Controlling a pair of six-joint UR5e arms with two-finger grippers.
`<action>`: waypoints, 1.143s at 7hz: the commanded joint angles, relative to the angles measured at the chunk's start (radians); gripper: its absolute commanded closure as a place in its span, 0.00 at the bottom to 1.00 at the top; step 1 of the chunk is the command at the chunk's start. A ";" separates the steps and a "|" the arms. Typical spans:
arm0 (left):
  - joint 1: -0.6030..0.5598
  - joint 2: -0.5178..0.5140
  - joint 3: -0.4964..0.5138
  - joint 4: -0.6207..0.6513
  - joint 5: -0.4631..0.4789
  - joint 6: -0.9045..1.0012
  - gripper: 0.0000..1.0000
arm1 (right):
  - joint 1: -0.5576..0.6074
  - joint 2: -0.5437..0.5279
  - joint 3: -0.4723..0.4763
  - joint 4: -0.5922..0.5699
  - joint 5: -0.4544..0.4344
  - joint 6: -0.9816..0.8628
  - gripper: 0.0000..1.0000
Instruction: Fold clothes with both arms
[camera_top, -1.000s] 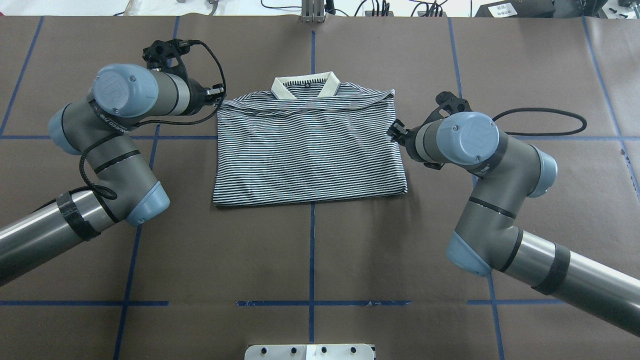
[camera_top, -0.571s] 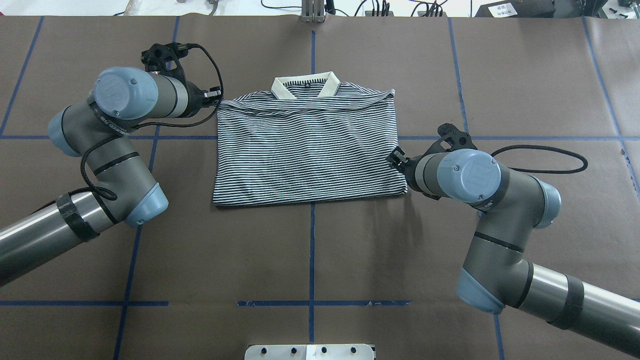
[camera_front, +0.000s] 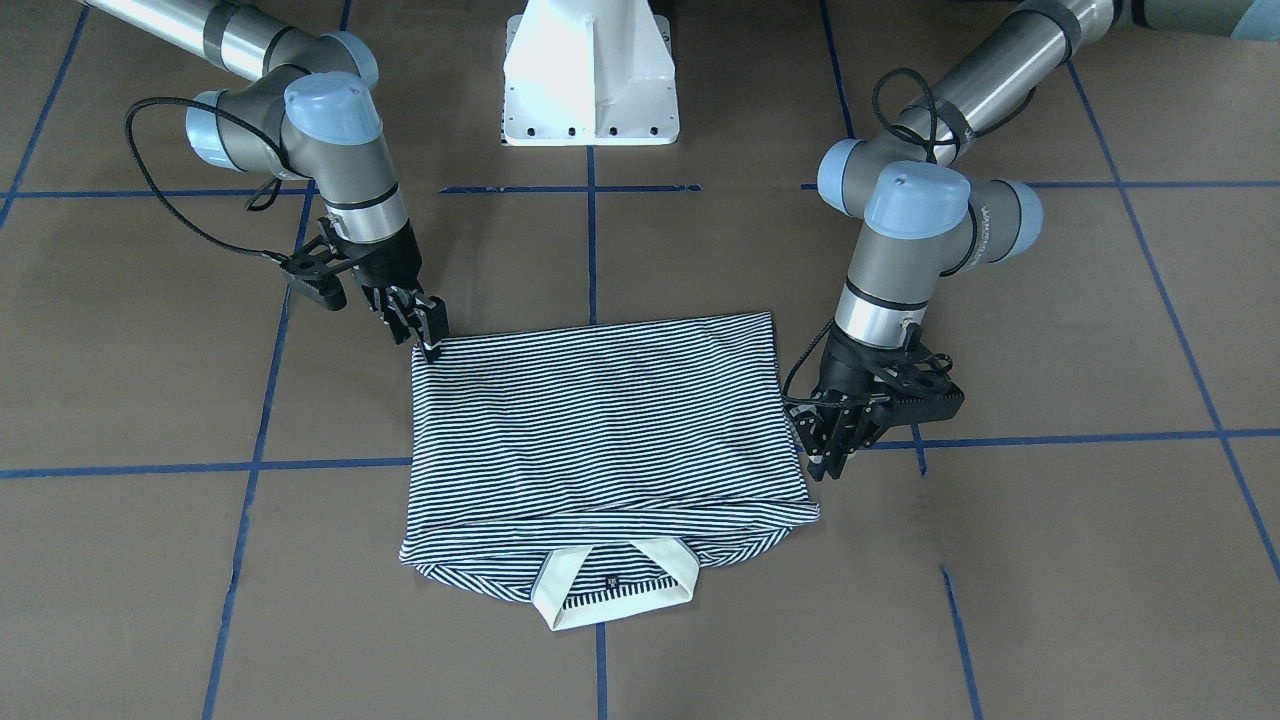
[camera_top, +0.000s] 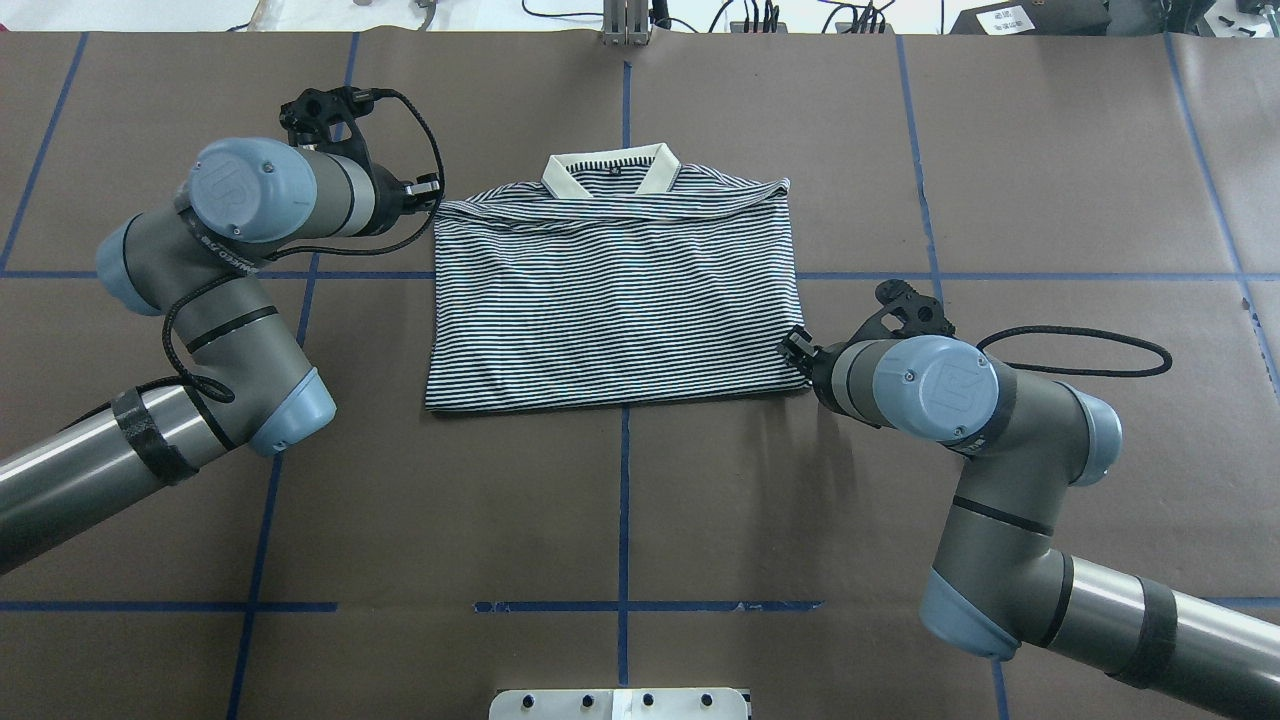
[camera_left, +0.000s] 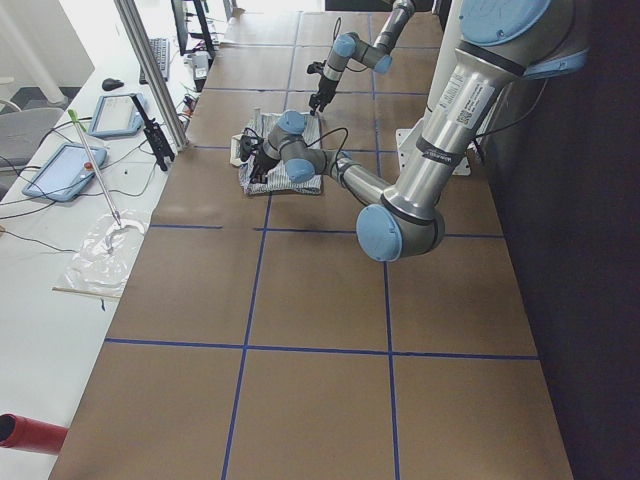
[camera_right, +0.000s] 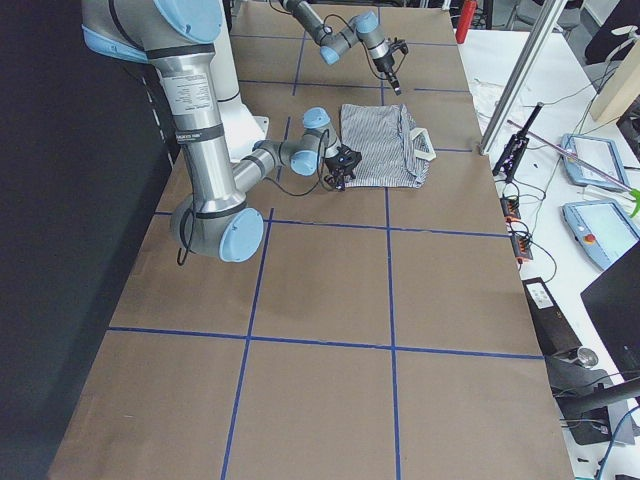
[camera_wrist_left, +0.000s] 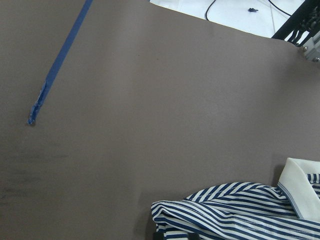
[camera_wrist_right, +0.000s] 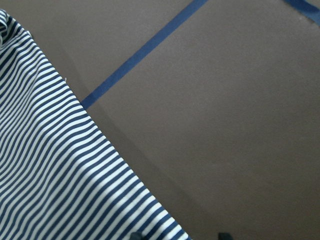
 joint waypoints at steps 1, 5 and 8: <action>0.001 0.000 0.000 0.001 0.002 0.001 0.71 | -0.008 0.003 -0.004 0.001 -0.001 0.001 1.00; 0.001 -0.001 -0.001 0.001 0.001 0.001 0.71 | -0.135 -0.212 0.366 -0.025 0.013 0.049 1.00; 0.005 -0.014 -0.005 -0.052 -0.004 0.005 0.74 | -0.441 -0.444 0.599 -0.029 0.025 0.116 1.00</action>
